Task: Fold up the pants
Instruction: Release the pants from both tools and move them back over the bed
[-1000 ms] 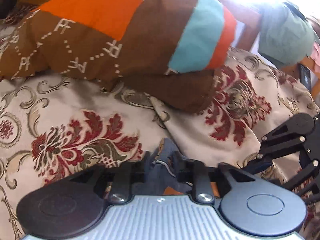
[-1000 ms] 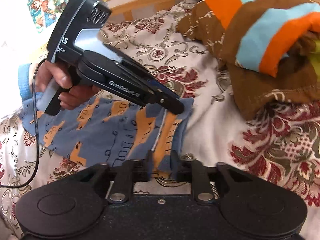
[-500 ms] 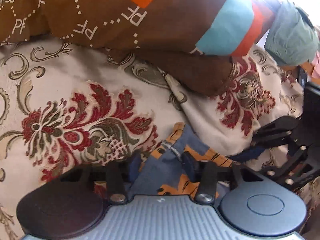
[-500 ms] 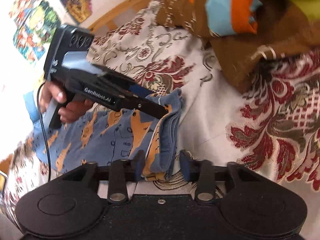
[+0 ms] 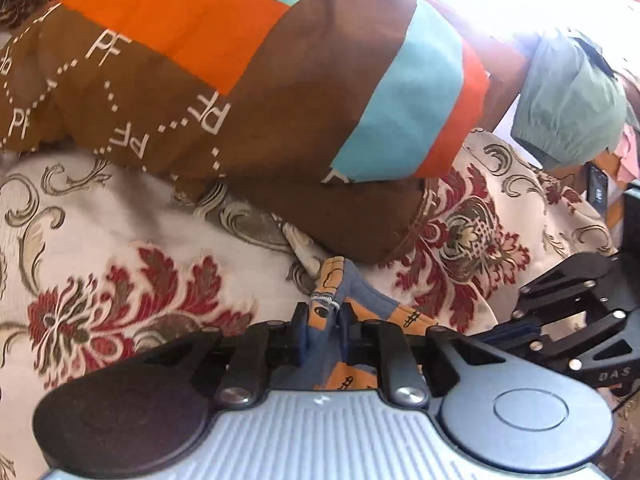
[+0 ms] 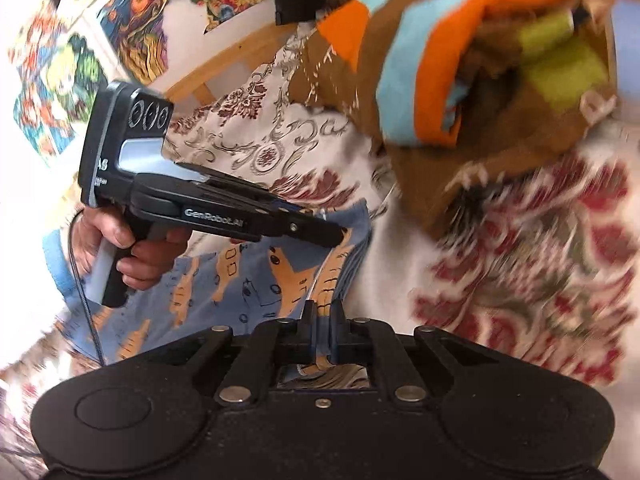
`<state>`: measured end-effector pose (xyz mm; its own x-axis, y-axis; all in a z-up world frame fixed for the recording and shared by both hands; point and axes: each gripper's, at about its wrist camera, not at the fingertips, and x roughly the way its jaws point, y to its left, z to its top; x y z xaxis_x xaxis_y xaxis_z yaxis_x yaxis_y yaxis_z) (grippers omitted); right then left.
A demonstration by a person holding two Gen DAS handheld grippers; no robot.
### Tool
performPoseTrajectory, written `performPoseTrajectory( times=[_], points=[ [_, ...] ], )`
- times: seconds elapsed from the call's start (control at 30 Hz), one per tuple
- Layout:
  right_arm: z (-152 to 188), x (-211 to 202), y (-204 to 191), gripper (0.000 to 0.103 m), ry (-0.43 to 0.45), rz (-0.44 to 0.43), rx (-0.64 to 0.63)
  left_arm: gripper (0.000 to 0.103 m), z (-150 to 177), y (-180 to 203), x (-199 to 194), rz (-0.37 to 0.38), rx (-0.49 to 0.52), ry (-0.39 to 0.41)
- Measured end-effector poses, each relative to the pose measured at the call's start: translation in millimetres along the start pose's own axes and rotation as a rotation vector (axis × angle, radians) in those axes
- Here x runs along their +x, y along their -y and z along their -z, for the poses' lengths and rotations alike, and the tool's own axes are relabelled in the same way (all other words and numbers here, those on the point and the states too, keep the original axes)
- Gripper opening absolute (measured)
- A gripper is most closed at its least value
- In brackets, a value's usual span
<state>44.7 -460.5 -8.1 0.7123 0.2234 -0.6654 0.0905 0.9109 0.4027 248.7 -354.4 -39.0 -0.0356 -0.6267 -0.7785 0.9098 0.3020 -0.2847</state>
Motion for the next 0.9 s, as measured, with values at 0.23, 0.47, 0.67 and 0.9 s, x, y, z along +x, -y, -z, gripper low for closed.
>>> performPoseTrajectory(
  times=[0.23,0.47,0.67,0.9],
  points=[
    [10.8,6.7,-33.9,0.053,0.004,0.201,-0.341,0.081,24.9,-1.7,-23.0,-0.099,-0.040,0.139],
    [-1.9,26.8,-85.8,0.077,0.056,0.109,-0.515,0.089,116.3,2.9,-120.6,-0.475,-0.170,0.347],
    [-22.4,100.1,-145.9,0.077,-0.017,-0.106,-0.563,0.089,235.2,-30.7,-183.3,-0.707,-0.507,0.224],
    [-19.7,166.2,-158.6,0.080,-0.110,0.100,-0.655,0.087,317.5,-58.7,-232.7,-0.818,-0.738,0.186]
  ],
)
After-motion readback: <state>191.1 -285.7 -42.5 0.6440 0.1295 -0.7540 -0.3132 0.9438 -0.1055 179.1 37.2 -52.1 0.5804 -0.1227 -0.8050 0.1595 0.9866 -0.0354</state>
